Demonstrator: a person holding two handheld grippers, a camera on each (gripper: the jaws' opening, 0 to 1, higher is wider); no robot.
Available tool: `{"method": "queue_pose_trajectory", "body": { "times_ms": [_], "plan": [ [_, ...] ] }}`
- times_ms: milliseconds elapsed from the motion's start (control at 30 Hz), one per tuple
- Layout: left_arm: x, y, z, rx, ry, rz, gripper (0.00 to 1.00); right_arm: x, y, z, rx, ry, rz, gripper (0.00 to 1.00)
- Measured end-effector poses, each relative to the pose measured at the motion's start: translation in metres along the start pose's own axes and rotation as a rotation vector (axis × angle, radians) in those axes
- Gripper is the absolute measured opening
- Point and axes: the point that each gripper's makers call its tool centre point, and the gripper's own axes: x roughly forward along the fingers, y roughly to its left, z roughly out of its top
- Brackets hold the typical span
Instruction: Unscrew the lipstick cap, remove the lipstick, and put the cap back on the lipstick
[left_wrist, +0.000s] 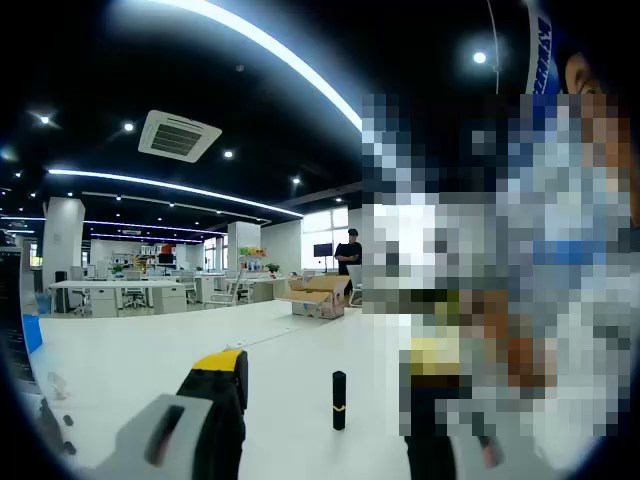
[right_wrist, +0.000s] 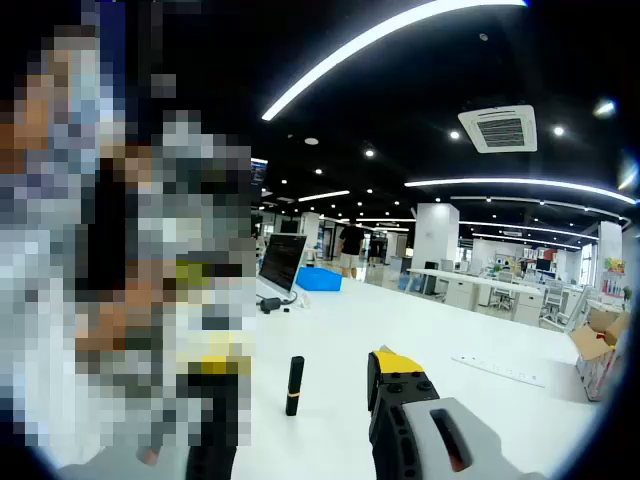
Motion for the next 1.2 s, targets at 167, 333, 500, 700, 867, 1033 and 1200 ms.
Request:
{"method": "queue_pose_trajectory", "body": {
  "times_ms": [167,333,500,700,867,1033,1200],
  "plan": [
    [-0.003,0.001,0.0017,0.004,-0.006,0.006,0.63,-0.0003,0.0019,0.0028,-0.004,-0.007,0.002,0.48],
    [-0.0046,0.0029,0.0034,0.0,-0.011,0.012,0.63,0.0007,0.003,0.0025,-0.001,-0.009,0.01,0.48],
    [-0.0037,0.0028,0.0036,0.002,-0.011,0.011,0.63,0.0004,0.0018,0.0021,0.002,-0.009,0.008,0.48],
    [-0.002,0.0031,0.0002,0.002,-0.001,0.01,0.63,0.0004,0.0026,0.0021,0.0,-0.009,0.007,0.48],
    [-0.0032,0.0055,-0.0007,0.001,-0.001,0.01,0.64,-0.0011,0.002,0.0032,-0.004,-0.011,0.004,0.48],
    [-0.0044,0.0064,0.0,-0.001,-0.007,0.012,0.63,-0.0011,0.001,0.003,-0.003,-0.009,0.0,0.48],
    [-0.0044,0.0047,0.0004,0.001,-0.01,0.008,0.63,0.0003,0.0016,0.0028,0.0,-0.009,0.004,0.48]
  ]
}}
